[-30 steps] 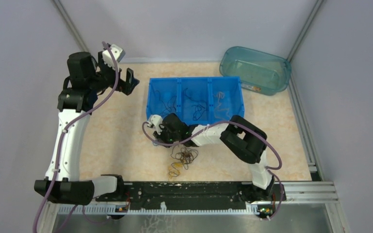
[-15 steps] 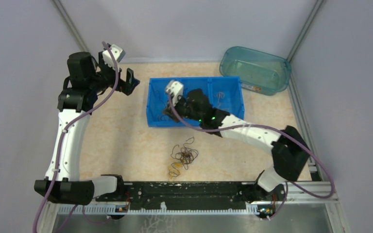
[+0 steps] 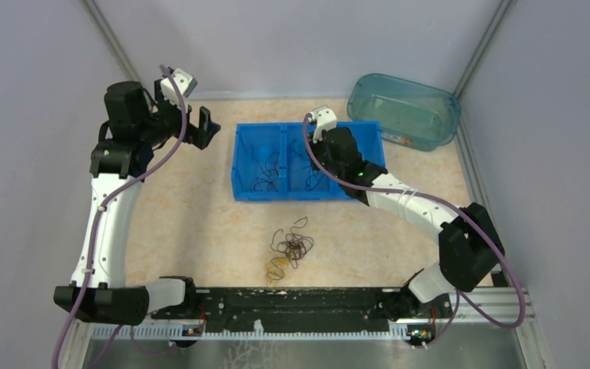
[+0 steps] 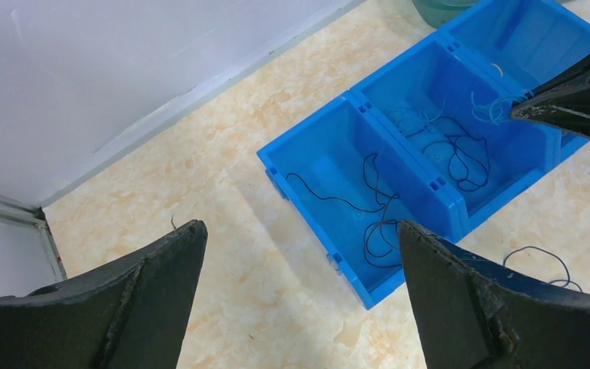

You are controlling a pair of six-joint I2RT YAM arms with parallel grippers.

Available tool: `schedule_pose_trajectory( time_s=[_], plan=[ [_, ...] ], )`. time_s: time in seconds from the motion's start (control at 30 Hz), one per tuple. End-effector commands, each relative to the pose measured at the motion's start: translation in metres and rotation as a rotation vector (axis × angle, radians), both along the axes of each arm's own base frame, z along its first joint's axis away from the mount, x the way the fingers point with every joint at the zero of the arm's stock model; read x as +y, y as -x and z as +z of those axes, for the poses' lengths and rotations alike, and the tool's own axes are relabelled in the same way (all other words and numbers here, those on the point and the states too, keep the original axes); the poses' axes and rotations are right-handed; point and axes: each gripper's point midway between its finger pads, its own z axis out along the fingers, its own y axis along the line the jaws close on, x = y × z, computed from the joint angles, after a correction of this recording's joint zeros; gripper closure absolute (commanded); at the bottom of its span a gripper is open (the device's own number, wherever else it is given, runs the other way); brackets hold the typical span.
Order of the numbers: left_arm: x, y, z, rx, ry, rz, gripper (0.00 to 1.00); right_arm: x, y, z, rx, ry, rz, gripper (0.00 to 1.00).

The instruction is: Untangle the cables

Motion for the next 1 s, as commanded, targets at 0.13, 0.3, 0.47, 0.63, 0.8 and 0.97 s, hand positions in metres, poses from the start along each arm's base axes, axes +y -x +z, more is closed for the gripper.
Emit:
schedule_pose_trajectory(
  time_s=[0.13,0.3,0.47,0.63,0.8,0.97],
  plan=[
    [0.013,0.0,0.025,-0.12,0.022,0.086,0.0,-0.015,-0.024,0.015,-0.063,0.028,-0.136,0.71],
    [0.014,0.0,0.017,-0.08,0.019,0.094,0.0,-0.024,-0.021,0.038,-0.116,-0.011,-0.171,0.03],
    [0.004,0.004,0.002,0.002,0.01,0.022,0.0,-0.027,0.002,0.048,-0.085,-0.059,-0.12,0.01],
    [-0.011,0.019,-0.018,0.067,-0.011,-0.104,0.0,-0.014,0.059,0.034,-0.009,-0.129,0.074,0.01],
    [-0.021,0.041,-0.044,0.143,-0.033,-0.22,0.0,0.005,0.133,-0.022,0.102,-0.084,0.205,0.08],
    [-0.028,0.063,-0.067,0.208,-0.06,-0.324,0.0,0.018,0.19,-0.088,0.265,-0.084,0.251,0.23]
  ],
)
